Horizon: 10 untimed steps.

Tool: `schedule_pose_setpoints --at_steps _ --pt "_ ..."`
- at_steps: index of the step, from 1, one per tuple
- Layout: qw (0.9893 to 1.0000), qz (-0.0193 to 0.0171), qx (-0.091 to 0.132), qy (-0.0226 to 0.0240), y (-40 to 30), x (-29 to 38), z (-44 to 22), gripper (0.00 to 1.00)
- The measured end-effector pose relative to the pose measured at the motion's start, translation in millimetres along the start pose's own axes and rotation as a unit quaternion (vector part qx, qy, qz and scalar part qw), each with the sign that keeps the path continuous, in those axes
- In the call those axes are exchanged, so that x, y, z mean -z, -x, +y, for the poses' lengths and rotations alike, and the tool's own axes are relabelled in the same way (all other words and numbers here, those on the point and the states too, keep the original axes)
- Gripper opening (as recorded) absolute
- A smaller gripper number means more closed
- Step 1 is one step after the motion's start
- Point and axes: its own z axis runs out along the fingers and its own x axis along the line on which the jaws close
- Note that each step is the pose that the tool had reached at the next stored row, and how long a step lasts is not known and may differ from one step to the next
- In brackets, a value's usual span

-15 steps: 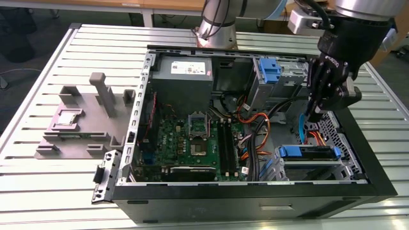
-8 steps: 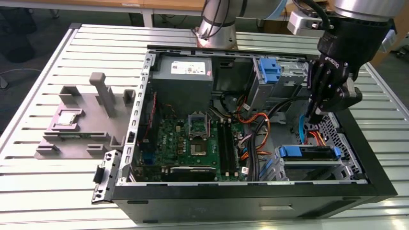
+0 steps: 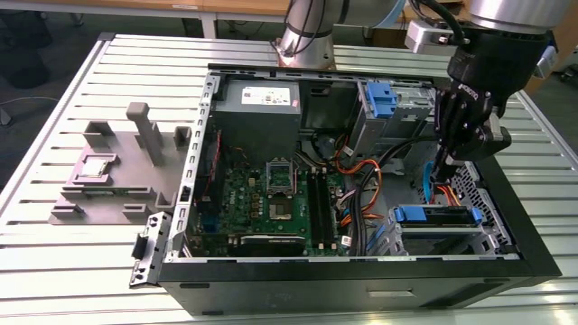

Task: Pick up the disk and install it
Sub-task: 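Insert the second disk wire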

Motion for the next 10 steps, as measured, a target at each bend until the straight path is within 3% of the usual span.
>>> schedule_pose_setpoints --at_steps 3,10 --pt "1.0 0.0045 0.0 -0.0006 0.2 -0.8 0.0 0.16" --pt "1.0 0.0044 0.0 -0.0008 -7.0 -3.3 -0.6 0.16"
